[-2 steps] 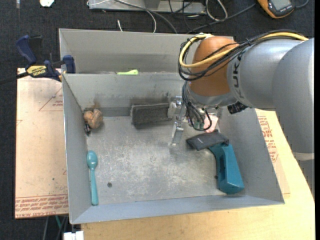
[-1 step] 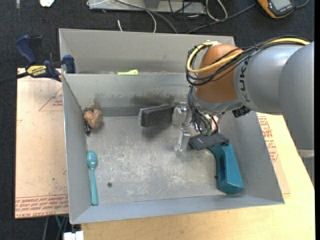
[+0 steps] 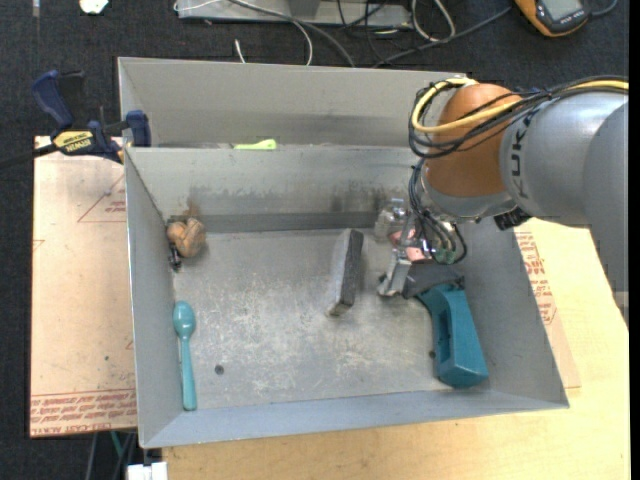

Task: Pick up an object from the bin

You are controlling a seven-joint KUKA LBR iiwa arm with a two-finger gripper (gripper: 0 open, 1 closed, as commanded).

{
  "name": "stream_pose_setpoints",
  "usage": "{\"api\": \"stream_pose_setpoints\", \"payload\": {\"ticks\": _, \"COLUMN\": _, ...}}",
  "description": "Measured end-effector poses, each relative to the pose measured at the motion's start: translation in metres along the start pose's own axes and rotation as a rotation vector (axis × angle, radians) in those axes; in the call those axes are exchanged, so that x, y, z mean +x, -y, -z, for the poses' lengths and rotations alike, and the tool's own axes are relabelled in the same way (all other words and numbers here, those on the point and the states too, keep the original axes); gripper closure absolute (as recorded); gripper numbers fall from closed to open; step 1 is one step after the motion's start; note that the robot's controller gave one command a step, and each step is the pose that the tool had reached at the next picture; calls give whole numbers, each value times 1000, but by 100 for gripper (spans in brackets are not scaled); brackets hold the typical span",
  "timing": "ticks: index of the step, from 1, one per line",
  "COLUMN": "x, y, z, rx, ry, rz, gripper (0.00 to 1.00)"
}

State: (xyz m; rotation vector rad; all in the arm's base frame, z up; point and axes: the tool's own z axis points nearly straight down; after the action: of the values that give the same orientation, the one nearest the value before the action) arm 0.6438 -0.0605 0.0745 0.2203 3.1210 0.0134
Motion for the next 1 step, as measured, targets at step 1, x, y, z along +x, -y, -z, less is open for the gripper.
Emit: {"api": "stream_pose_setpoints", "payload": {"ticks": 1, "x": 15, "y": 28, "z": 28, "rx": -1, "ry": -3, "rz": -92, "gripper": 0}}
